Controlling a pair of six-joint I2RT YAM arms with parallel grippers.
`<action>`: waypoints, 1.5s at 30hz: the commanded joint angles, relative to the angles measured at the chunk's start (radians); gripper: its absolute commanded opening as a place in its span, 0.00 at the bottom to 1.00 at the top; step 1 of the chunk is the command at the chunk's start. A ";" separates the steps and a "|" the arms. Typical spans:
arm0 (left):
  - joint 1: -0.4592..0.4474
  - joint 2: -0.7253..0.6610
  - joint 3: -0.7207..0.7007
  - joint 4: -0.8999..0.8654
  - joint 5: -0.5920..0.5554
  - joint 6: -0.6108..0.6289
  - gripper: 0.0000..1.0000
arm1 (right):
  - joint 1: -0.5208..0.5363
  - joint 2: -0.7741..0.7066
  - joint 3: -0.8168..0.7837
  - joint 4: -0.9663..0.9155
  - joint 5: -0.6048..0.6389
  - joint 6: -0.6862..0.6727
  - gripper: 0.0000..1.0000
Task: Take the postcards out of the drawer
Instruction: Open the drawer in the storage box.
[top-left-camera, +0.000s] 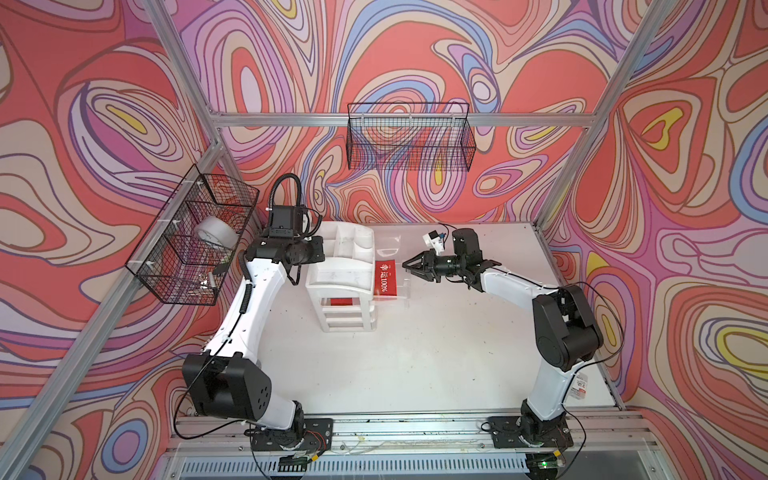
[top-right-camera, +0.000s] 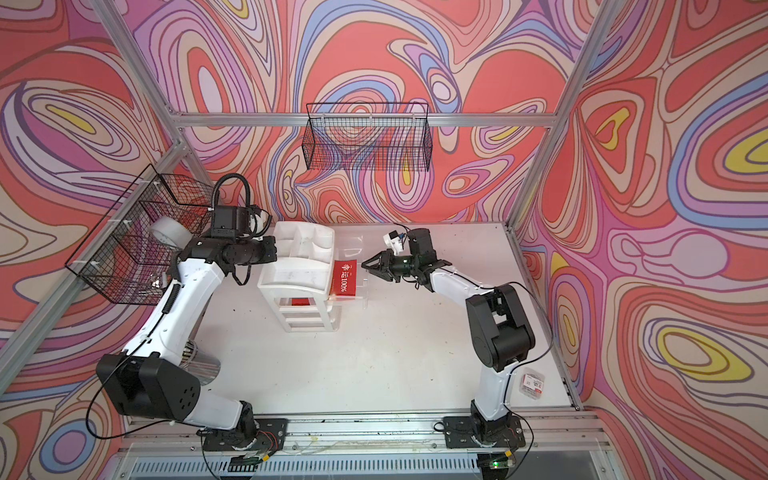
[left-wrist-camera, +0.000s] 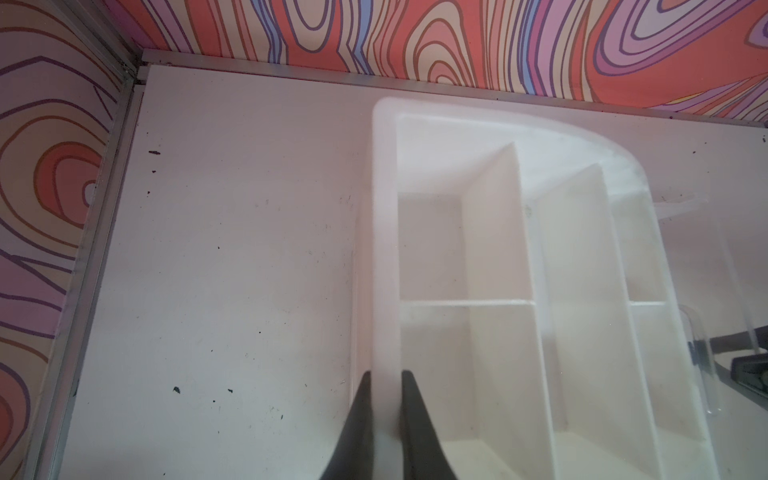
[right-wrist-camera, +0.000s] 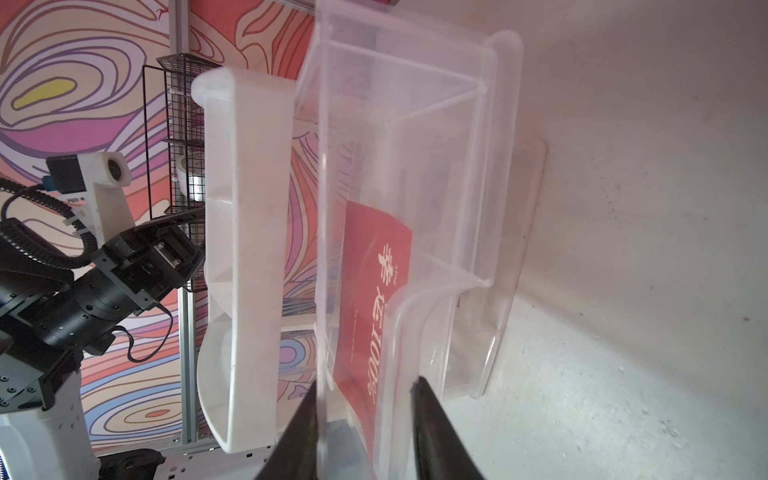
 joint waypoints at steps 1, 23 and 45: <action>0.014 0.007 0.016 0.021 -0.047 0.045 0.00 | -0.041 -0.002 0.034 -0.009 0.038 -0.066 0.33; 0.014 0.011 0.012 0.020 -0.047 0.048 0.00 | -0.081 0.005 0.030 -0.059 0.039 -0.095 0.30; 0.014 0.028 0.016 0.022 -0.004 0.006 0.00 | -0.081 -0.002 0.033 -0.067 0.078 -0.108 0.43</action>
